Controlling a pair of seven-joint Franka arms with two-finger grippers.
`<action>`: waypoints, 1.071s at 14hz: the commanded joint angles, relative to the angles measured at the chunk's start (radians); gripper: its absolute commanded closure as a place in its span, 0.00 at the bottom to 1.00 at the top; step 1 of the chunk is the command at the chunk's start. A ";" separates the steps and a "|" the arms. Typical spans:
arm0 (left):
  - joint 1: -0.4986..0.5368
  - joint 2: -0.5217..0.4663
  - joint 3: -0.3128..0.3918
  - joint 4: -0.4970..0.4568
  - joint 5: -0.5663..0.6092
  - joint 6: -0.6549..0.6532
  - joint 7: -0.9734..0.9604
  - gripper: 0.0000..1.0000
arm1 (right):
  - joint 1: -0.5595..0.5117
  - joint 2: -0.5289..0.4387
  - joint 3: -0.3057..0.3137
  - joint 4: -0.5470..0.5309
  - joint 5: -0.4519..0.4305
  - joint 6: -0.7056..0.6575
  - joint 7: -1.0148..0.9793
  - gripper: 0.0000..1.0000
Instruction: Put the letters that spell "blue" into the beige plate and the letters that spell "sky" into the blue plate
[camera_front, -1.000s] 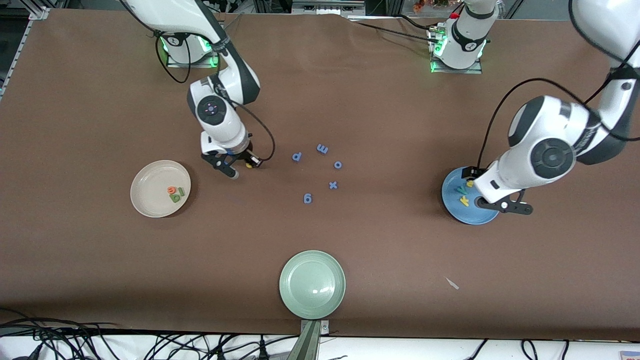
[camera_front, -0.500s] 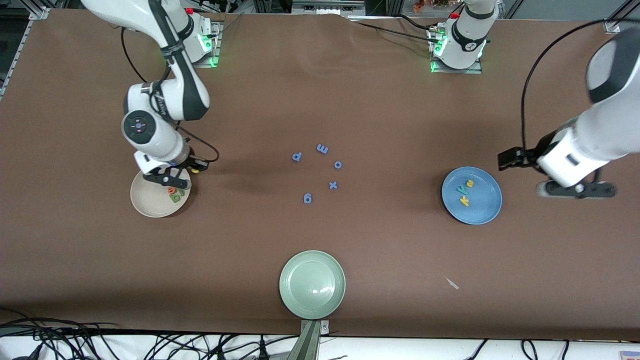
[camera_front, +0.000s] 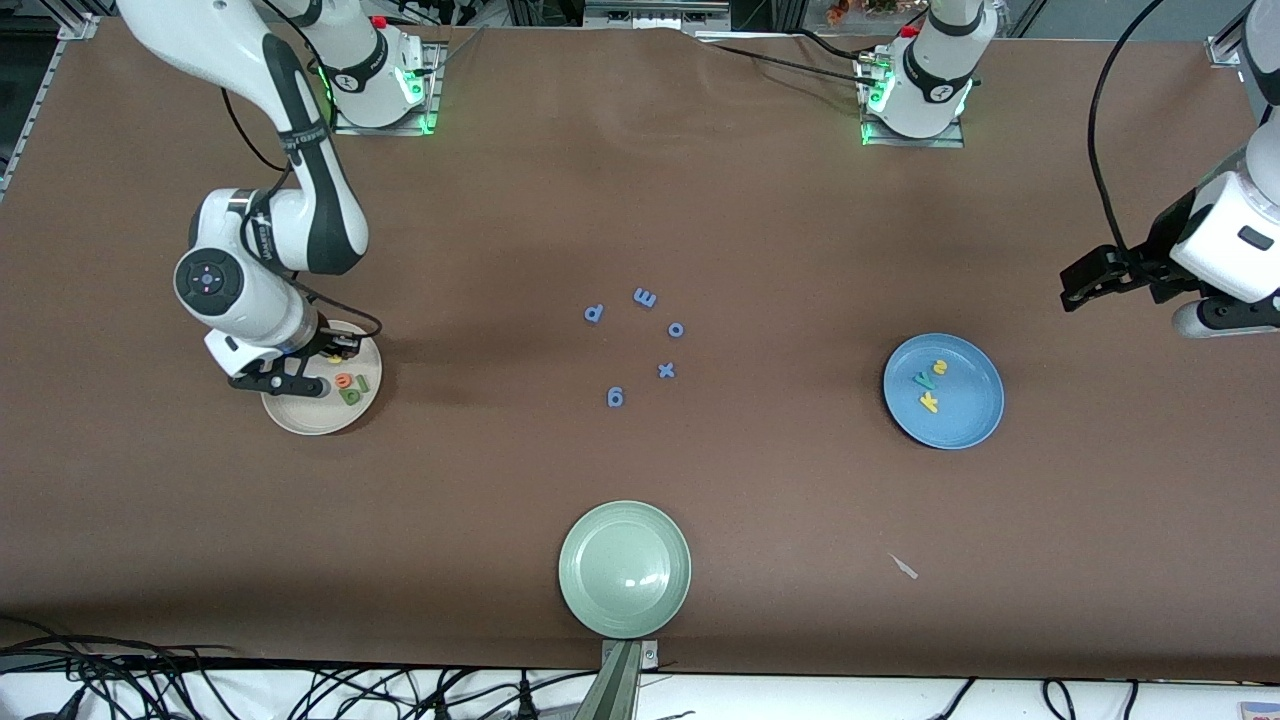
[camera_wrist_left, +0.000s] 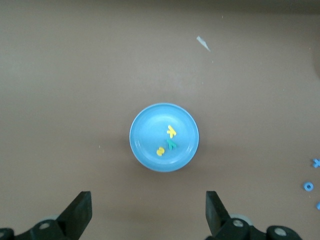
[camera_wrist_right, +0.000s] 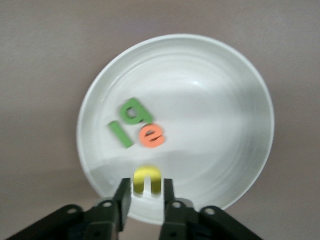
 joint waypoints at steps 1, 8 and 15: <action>-0.078 -0.125 0.074 -0.172 -0.037 0.084 0.013 0.00 | -0.003 0.013 0.000 0.083 0.001 -0.086 -0.027 0.00; -0.071 -0.179 0.091 -0.220 -0.053 0.061 0.024 0.00 | 0.025 0.004 0.012 0.401 0.013 -0.589 -0.011 0.00; -0.056 -0.153 0.072 -0.175 -0.045 -0.005 0.036 0.00 | 0.025 -0.024 0.010 0.619 -0.001 -0.910 -0.027 0.00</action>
